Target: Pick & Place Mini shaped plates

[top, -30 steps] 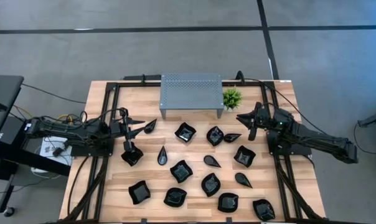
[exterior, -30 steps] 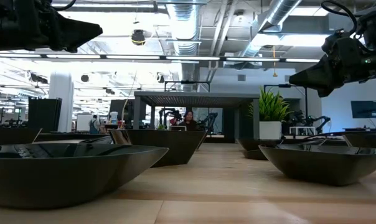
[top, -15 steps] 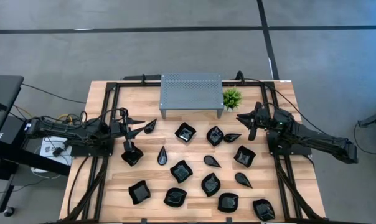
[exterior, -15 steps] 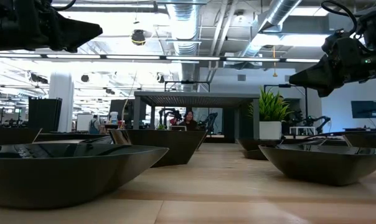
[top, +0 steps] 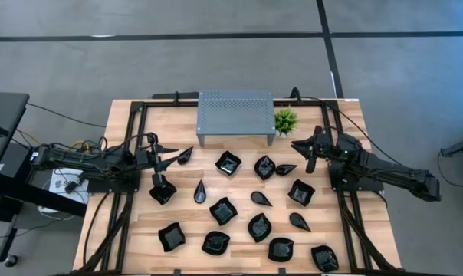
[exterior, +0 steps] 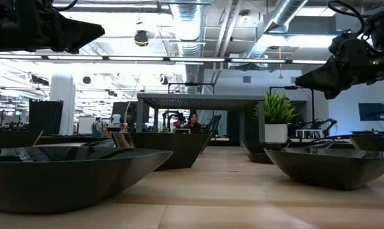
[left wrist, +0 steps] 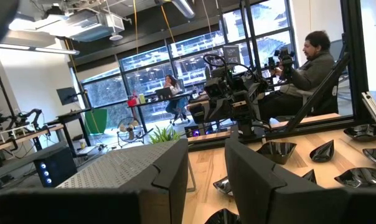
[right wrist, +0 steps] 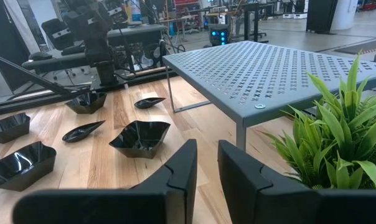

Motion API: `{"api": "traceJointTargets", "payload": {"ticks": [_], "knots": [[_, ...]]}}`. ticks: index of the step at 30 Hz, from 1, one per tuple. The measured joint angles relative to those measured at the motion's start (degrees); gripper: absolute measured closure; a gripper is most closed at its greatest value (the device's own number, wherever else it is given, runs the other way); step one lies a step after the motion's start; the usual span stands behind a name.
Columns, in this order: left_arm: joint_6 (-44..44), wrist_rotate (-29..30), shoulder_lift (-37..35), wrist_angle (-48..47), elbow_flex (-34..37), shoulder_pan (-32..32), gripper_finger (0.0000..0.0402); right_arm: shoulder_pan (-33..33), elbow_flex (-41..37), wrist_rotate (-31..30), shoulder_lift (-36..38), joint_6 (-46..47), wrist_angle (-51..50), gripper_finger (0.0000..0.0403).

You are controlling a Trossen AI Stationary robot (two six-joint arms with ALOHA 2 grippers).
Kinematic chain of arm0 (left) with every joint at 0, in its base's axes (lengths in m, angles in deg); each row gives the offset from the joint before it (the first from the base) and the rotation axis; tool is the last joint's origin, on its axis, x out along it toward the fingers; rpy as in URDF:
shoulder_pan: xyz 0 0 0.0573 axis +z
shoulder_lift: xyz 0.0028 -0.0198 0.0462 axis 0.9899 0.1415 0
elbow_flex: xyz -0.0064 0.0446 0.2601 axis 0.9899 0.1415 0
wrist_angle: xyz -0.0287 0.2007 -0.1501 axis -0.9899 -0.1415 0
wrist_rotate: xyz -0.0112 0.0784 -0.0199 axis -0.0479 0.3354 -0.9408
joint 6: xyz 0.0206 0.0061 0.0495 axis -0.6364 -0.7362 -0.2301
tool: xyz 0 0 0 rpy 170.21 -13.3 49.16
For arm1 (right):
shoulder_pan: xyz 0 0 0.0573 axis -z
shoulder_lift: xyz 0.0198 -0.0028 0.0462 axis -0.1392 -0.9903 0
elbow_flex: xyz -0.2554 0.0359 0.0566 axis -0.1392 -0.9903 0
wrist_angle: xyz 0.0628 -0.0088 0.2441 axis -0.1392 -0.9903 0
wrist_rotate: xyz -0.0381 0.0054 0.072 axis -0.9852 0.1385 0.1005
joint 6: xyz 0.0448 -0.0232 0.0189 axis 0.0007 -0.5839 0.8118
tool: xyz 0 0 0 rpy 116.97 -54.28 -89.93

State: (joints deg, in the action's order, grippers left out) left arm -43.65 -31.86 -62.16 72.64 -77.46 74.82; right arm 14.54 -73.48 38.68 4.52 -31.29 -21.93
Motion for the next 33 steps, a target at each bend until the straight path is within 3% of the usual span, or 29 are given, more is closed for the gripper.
{"api": "traceJointTargets", "payload": {"ticks": [23, 28, 33], "knots": [[0.0, 0.0, 0.0, 0.0, 0.0, 0.0, 0.0293, 0.0, 0.0, -0.4, 0.0, 0.0, 0.0, 0.0343], [0.0, 0.0, 0.0, 0.0, 0.0, 0.0, 0.0293, 1.6, -0.1, -13.5, 0.0, -0.1, 1.5, 0.0343], [-1.7, 0.0, 0.0, 1.0, 0.0, 0.0, 0.0293, 2.7, 0.0, -13.9, 0.0, -0.1, 1.6, 0.0343]]}}
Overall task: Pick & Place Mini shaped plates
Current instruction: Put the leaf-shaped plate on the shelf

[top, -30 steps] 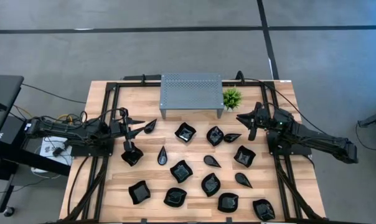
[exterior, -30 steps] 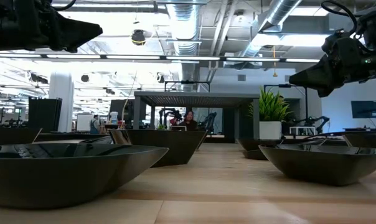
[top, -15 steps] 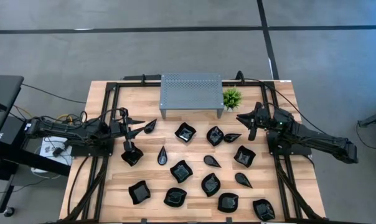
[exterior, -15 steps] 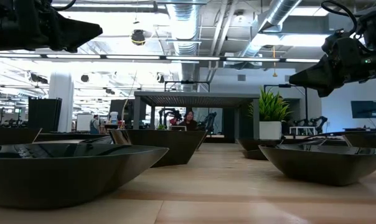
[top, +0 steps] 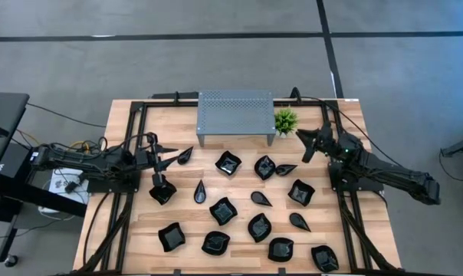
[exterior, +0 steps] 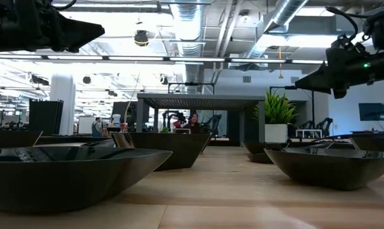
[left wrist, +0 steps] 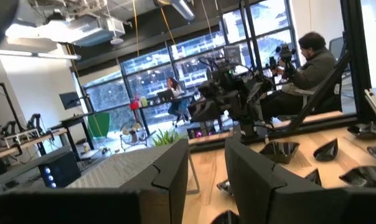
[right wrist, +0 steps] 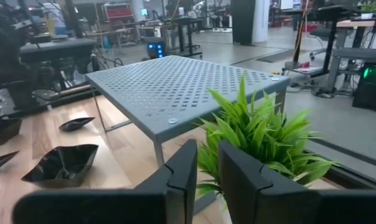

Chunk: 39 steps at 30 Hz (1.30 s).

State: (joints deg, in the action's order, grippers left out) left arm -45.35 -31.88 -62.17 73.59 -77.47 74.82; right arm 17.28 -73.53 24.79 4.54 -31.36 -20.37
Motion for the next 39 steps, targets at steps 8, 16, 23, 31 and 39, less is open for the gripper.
{"api": "traceJointTargets", "payload": {"ticks": [8, 16, 23, 31, 39], "knots": [[0.2, 0.0, 0.1, 0.5, 0.0, 0.0, 0.0293, 0.0, 0.0, 0.0, 0.0, 0.0, 0.0, 0.0343], [0.2, -0.4, 0.1, 6.4, 0.0, 0.0, 0.0293, 0.0, 0.0, 0.0, 0.0, 0.0, 0.0, 0.0343], [7.8, -9.5, 0.1, 10.2, 0.0, 0.0, 0.0293, 0.0, 0.0, 0.0, 0.0, 0.1, 0.0, 0.0343], [7.8, -9.9, 0.8, 10.7, 0.0, 0.0, 0.0293, 0.0, 0.0, 0.0, 0.0, 0.1, 0.0, 0.0343], [6.0, -4.7, 0.8, 10.8, 0.0, 0.0, 0.0293, 0.0, 0.0, 0.0, 0.0, 0.1, 0.0, 0.0343]]}}
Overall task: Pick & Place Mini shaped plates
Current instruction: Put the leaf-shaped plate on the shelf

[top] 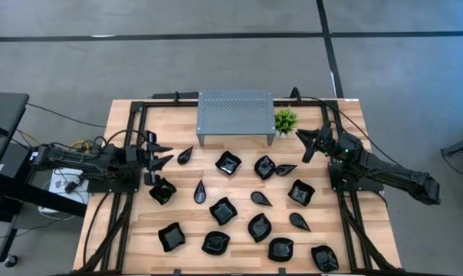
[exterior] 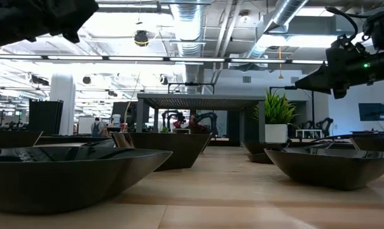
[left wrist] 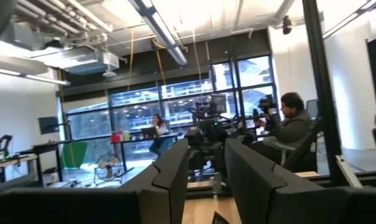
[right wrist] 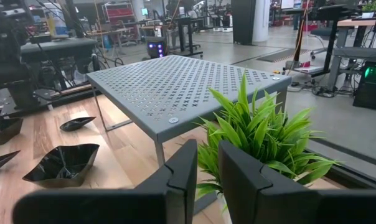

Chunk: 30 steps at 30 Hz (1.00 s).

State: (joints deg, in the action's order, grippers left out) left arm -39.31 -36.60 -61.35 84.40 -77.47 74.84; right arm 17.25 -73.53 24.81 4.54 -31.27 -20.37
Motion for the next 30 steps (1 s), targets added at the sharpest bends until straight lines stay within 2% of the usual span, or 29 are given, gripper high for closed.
{"api": "traceJointTargets", "payload": {"ticks": [11, 17, 24, 30], "knots": [[0.1, 5.8, 2.1, -0.4, 0.0, 0.0, 0.0293, 0.0, 0.0, 0.0, 0.0, 0.0, 0.0, 0.0343], [0.1, 5.9, 5.1, -0.7, 0.0, 0.0, 0.0293, 0.0, 0.0, 0.0, 0.0, 0.0, 0.0, 0.0343], [0.1, 5.9, 5.5, -0.4, -0.2, 0.0, 0.0293, 0.0, 0.0, 0.0, 0.0, 0.0, 0.0, 0.0343], [1.6, 5.8, 5.8, -2.3, -3.1, 0.0, 0.0293, 0.0, 0.0, 0.0, 0.0, 0.0, 0.0, 0.0343]]}}
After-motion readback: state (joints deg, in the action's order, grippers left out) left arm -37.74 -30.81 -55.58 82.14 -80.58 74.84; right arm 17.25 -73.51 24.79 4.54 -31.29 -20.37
